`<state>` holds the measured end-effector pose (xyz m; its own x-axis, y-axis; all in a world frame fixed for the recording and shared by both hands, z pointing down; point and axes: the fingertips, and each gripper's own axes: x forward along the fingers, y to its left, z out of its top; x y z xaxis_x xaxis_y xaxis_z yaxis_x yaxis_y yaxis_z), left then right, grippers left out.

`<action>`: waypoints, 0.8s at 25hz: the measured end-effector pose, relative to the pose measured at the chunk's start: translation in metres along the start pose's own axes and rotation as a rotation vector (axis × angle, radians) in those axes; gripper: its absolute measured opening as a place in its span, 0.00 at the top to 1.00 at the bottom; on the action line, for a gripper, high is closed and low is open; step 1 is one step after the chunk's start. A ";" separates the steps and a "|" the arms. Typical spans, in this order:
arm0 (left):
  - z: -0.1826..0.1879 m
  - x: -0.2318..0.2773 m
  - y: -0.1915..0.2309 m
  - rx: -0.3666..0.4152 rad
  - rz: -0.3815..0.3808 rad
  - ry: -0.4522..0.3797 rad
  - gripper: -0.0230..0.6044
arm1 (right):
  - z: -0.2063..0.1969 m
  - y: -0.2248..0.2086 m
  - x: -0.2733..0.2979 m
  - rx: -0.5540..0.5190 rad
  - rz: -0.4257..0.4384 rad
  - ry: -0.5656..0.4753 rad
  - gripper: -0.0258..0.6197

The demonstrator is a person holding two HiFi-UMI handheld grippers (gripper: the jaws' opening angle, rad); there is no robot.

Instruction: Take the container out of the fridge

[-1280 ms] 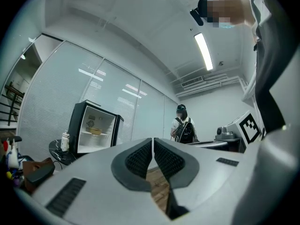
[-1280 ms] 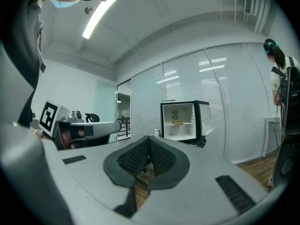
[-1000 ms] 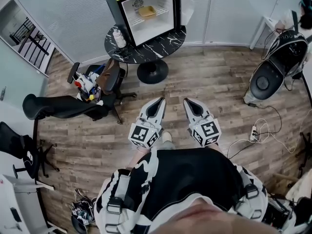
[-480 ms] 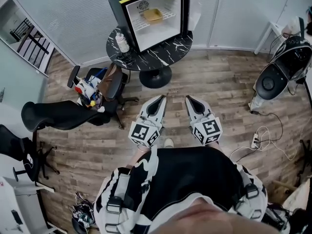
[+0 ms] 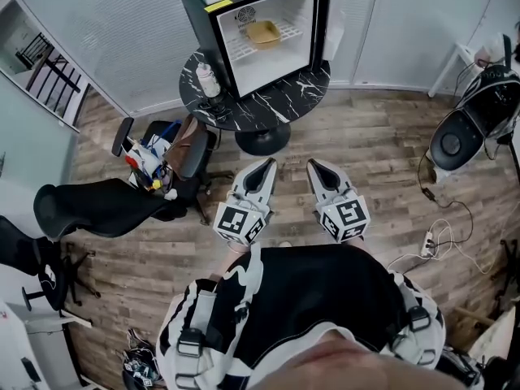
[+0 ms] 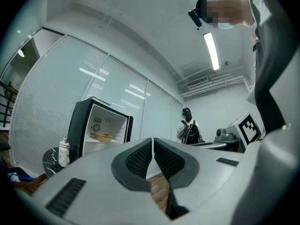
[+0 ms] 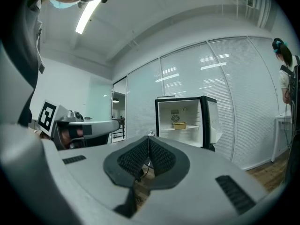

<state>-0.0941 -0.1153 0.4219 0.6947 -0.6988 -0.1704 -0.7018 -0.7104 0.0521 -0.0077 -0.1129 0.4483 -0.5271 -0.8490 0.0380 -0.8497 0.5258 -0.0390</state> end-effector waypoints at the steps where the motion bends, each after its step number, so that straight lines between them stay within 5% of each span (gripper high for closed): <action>1: 0.000 0.002 0.005 0.000 0.002 0.000 0.93 | -0.001 -0.001 0.004 0.005 0.000 0.003 0.94; 20: 0.007 0.040 0.036 0.019 -0.001 -0.017 0.93 | 0.009 -0.022 0.045 -0.001 0.034 0.019 0.94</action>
<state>-0.0925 -0.1683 0.4105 0.6926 -0.6965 -0.1876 -0.7043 -0.7092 0.0329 -0.0121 -0.1633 0.4419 -0.5560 -0.8293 0.0556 -0.8312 0.5546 -0.0397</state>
